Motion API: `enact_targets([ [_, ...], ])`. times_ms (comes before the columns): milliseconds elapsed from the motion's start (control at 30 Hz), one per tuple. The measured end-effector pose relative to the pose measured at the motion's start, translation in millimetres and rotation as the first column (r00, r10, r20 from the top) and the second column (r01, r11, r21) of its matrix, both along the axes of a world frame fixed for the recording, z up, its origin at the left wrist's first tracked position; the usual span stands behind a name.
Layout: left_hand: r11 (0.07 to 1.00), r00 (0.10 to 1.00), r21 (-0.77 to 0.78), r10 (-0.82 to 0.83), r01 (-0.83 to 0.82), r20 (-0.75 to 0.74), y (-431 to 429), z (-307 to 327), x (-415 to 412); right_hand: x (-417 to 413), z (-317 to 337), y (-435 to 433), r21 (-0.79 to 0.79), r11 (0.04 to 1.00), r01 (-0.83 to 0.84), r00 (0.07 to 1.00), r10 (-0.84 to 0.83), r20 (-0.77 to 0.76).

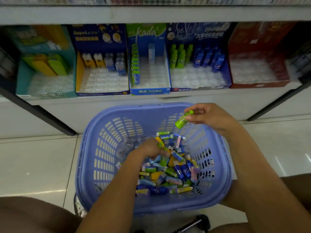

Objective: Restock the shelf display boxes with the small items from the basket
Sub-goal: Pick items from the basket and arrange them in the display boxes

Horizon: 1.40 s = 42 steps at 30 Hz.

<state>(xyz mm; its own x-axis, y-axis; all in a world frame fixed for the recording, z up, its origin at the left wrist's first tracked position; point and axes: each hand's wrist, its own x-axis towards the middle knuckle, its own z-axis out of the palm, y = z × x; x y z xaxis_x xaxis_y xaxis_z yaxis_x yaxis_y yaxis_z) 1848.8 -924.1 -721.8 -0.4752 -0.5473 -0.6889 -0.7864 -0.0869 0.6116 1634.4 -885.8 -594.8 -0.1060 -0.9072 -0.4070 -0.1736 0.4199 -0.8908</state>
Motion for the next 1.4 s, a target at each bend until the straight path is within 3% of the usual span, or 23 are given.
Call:
enact_targets([
  [100,0.989,0.978,-0.049,0.126,-0.136,-0.167,-9.9,43.2,-7.6,-9.1,31.1,-9.2,-0.189,0.981,0.045,0.986,-0.075,-0.152],
  [267,0.910,0.808,-0.009,0.363,-0.414,-0.463,-14.9,96.3,-6.5,-32.1,85.0,-51.7,-0.415,0.908,-0.056,0.868,-0.161,-0.470],
  [367,0.884,0.750,-0.034,0.374,-0.466,-0.546,-17.0,118.4,-11.5,-41.4,95.2,-91.3,-0.403,0.899,-0.172,0.711,-0.170,-0.682],
  [500,0.870,0.719,-0.052,0.369,-0.490,-0.589,-17.1,128.4,-18.8,-45.8,88.8,-139.7,-0.231,0.929,-0.288,0.560,-0.032,-0.828],
  [733,0.835,0.684,-0.056,0.407,-0.547,-0.605,-20.4,118.7,-25.1,-61.6,88.0,-174.5,-0.027,0.912,-0.409,0.435,0.169,-0.884],
  [1033,0.746,0.511,0.101,0.541,-0.658,-0.668,-33.6,117.9,-22.8,-63.0,79.8,-174.4,-0.040,0.920,-0.389,0.456,0.155,-0.876],
  [1267,0.707,0.414,0.219,0.604,-0.672,-0.681,-27.6,129.7,-21.7,-46.8,88.5,-174.2,0.127,0.911,-0.392,0.257,0.241,-0.936],
  [1367,0.698,0.410,0.199,0.600,-0.688,-0.687,-24.8,134.8,-20.1,-35.9,89.3,-156.6,-0.038,0.957,-0.286,0.262,0.040,-0.964],
  [1400,0.690,0.407,0.191,0.602,-0.698,-0.687,-23.9,135.7,-18.8,-30.7,90.0,-144.5,-0.143,0.950,-0.277,0.336,-0.043,-0.941],
])
